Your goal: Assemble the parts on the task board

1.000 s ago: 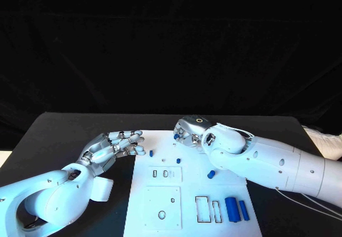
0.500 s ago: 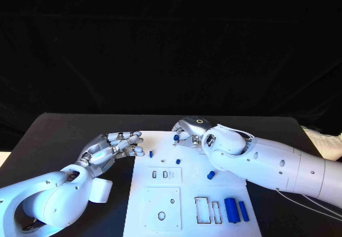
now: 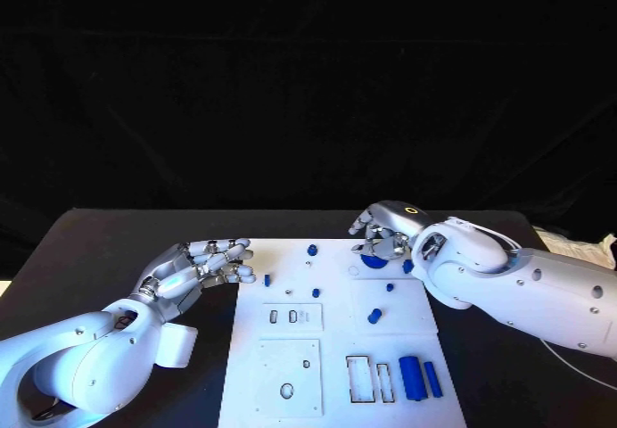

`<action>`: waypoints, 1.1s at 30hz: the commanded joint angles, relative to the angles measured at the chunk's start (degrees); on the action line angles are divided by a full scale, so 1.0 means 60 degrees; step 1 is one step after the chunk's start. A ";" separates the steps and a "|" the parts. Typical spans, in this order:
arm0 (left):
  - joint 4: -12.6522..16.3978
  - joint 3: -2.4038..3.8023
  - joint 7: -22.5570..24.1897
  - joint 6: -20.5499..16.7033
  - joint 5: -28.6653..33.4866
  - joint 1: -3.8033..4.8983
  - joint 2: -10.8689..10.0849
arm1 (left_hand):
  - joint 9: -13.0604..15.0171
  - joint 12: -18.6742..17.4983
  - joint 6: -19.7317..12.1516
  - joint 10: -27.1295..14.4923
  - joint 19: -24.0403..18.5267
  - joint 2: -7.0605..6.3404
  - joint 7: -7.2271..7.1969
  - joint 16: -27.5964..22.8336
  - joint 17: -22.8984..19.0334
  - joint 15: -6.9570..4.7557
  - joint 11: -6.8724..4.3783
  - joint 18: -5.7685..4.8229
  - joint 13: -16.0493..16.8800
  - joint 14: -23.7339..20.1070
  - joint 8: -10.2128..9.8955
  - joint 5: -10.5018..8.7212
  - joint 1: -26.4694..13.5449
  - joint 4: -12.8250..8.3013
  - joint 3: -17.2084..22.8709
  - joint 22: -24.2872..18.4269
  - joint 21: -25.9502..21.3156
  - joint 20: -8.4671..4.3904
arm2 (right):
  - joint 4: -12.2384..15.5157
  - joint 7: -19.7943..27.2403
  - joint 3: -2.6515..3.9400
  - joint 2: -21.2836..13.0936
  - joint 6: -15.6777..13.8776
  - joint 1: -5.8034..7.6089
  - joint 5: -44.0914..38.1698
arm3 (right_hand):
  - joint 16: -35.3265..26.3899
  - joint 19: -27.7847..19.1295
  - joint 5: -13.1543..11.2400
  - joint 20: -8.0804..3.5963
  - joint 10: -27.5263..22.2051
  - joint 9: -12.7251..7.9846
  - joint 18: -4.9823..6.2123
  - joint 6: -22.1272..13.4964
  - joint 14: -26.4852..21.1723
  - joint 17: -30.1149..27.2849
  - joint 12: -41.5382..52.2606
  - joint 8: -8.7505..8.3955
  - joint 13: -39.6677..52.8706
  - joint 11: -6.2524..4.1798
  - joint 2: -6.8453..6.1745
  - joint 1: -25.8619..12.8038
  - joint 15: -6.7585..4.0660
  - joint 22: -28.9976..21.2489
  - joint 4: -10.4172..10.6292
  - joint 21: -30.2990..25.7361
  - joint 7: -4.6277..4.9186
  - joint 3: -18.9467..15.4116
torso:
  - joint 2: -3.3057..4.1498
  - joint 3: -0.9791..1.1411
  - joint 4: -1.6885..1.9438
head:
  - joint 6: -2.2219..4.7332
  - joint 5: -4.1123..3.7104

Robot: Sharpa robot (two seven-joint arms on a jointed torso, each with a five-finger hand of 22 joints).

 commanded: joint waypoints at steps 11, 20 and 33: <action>-0.0047 -0.0008 0.0031 0.0212 -0.0039 0.0008 0.0056 | -0.0013 -0.0053 -0.0016 0.0025 -0.0067 -0.0051 0.0040 -0.0046 0.0015 0.0047 0.0048 0.0056 -0.0015 0.0001 -0.0038 -0.0050 -0.0009 -0.0001 0.0078 0.0008 0.0057 -0.0032 | 0.0424 -0.1037 0.0006 -0.0759 0.0624 -0.0198 0.1272 | 0.1198 0.0557 0.0592 0.0079 0.0087 -0.0024 -0.0334 -0.0279 0.0742 0.2279 0.9069 0.0128 0.9915 0.0110 0.0136 0.0097 0.0119 0.1245 0.0922 0.0745 0.0053 -0.1739 | -0.0054 0.0066 -0.0123 | 0.0014 -0.0041; -0.0065 -0.0012 0.0024 0.0225 -0.0039 0.0006 0.0078 | -0.0013 -0.0053 -0.0016 0.0025 -0.0067 -0.0051 0.0040 -0.0046 0.0015 0.0047 0.0048 0.0056 -0.0015 0.0001 -0.0038 -0.0050 -0.0009 -0.0001 0.0078 0.0008 0.0057 -0.0032 | 0.0086 -0.1174 0.0006 -0.0466 0.0632 -0.0354 0.1215 | 0.1266 0.0589 0.0628 0.0112 0.0298 -0.0015 -0.0347 -0.0279 0.0765 0.2432 0.9792 0.0191 1.0712 0.0139 0.0234 0.0317 0.0149 0.1336 0.0980 0.0797 0.0075 -0.1882 | -0.0048 0.0047 -0.0087 | -0.0012 -0.0048; -0.0073 -0.0015 0.0014 0.0235 -0.0039 0.0004 0.0080 | -0.0013 -0.0053 -0.0016 0.0025 -0.0067 -0.0051 0.0040 -0.0046 0.0015 0.0047 0.0048 0.0056 -0.0015 0.0001 -0.0038 -0.0050 -0.0009 -0.0001 0.0078 0.0008 0.0057 -0.0032 | -0.0112 -0.1383 0.0004 -0.0225 0.0414 -0.0399 0.1043 | 0.1336 0.0655 0.0673 0.0122 0.0476 -0.0004 -0.0370 -0.0215 0.0795 0.2601 1.0271 0.0273 1.1216 0.0143 0.0422 0.0461 0.0156 0.1465 0.0962 0.0866 0.0075 -0.1899 | -0.0059 0.0038 -0.0097 | -0.0023 -0.0088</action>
